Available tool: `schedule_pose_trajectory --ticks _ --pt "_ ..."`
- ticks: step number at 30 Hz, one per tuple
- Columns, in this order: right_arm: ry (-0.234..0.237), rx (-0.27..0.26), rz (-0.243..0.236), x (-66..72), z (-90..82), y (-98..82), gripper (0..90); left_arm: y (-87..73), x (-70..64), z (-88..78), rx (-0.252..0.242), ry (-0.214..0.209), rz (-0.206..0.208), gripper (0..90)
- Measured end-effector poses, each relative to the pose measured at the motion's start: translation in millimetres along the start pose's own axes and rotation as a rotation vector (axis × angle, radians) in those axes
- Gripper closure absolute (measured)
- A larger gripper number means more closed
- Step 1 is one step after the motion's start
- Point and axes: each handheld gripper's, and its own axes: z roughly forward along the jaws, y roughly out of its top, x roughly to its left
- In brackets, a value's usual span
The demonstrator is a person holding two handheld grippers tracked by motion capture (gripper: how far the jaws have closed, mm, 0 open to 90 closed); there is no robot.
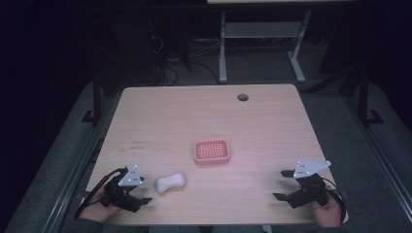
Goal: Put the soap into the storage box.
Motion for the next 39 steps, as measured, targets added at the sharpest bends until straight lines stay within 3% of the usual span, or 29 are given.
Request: schedule_pose_trajectory --ticks 39 --pt "0.001 0.000 -0.005 -0.1 -0.3 1.1 14.1 15.0 -6.9 5.6 -0.007 -0.002 0.040 25.8"
